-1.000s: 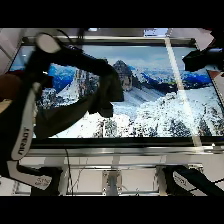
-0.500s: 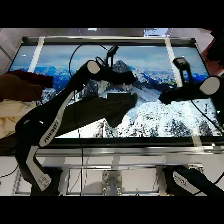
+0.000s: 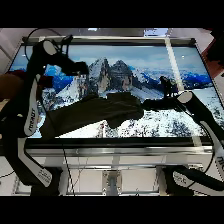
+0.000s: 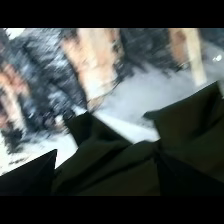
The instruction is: Fold the shirts.
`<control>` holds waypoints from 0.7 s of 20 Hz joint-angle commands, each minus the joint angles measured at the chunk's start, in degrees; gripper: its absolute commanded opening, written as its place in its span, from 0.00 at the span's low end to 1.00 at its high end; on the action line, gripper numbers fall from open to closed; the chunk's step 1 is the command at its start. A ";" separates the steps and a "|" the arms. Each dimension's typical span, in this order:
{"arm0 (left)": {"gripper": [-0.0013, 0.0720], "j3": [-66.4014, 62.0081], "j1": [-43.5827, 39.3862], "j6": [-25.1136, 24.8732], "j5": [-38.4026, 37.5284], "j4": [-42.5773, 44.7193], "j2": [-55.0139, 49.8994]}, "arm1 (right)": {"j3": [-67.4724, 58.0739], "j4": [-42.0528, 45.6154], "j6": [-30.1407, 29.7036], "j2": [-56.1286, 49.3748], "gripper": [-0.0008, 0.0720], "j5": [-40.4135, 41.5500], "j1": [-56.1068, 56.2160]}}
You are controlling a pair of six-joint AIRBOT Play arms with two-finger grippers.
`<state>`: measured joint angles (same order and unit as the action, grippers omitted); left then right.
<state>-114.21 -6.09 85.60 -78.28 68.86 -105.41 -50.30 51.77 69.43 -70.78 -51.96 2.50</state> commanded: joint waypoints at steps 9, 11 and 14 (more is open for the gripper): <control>0.97 5.46 9.77 -4.26 -9.27 6.60 0.13 | 0.61 -3.13 1.42 -9.51 0.62 6.21 -8.17; 0.97 5.46 9.77 -5.25 -9.25 6.62 0.13 | 0.61 -4.33 0.98 -10.45 0.62 5.79 -7.30; 0.97 5.46 9.77 -5.31 -9.68 6.62 0.13 | 0.61 -6.38 0.79 -13.53 0.62 5.77 -5.60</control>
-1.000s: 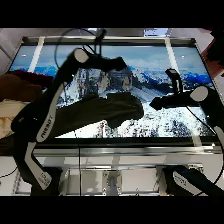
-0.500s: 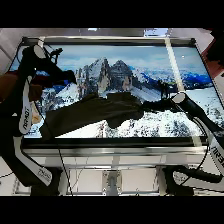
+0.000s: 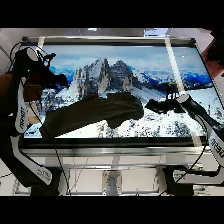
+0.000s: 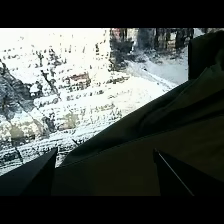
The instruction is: Fold the shirts.
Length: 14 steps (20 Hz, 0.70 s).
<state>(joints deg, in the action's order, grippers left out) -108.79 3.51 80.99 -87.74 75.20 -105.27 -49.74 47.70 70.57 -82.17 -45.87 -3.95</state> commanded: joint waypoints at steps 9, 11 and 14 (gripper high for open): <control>0.97 3.54 0.61 -3.06 -3.21 1.44 -0.02 | -0.96 -12.09 -8.09 -5.75 0.25 -3.96 4.63; 0.97 7.54 1.66 -3.04 -3.56 3.30 -0.02 | -3.39 -12.11 -8.98 -5.73 0.06 -6.14 4.24; 0.97 13.03 5.42 -2.99 -4.70 7.63 -0.02 | -8.57 -11.43 -9.14 -5.66 0.06 -10.67 2.60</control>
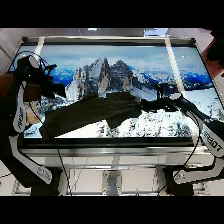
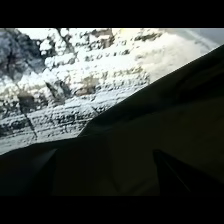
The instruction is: Fold the shirts.
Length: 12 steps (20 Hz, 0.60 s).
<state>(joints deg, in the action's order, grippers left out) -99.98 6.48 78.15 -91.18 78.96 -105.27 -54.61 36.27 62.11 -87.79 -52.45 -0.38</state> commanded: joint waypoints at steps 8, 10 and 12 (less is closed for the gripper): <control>0.97 5.73 13.33 6.54 -5.77 2.62 -0.02 | -9.40 1.01 -0.44 0.04 0.06 -5.97 -3.76; 0.97 5.73 14.03 7.67 -5.64 1.66 -0.02 | -9.38 1.03 -0.46 0.04 0.06 -5.97 -3.74; 0.97 5.73 14.03 8.46 -3.41 1.88 -0.04 | -9.38 0.98 -0.42 0.04 0.06 -6.01 -3.67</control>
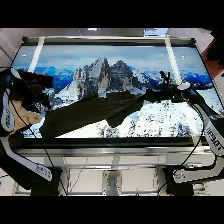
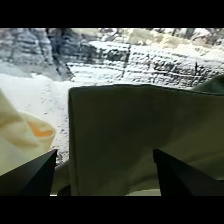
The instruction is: Fold the shirts.
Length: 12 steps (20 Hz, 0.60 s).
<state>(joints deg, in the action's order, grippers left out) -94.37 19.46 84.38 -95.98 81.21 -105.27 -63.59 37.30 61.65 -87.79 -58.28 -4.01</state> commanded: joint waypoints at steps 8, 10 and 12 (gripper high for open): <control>0.97 0.09 0.79 -3.41 5.09 -0.68 -4.33 | -0.39 -1.64 0.02 0.04 0.06 -0.35 -0.04; 0.96 0.09 0.81 -3.52 5.31 -1.31 -5.64 | -0.39 -1.75 0.02 0.04 0.06 -0.33 -0.04; 0.96 0.09 0.79 -4.81 6.64 -4.13 -6.16 | -0.39 -1.75 0.02 0.04 0.06 -0.33 -0.04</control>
<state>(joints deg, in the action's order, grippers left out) -94.30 20.21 81.01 -90.83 79.59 -110.21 -63.94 35.75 61.65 -87.79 -58.57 -4.01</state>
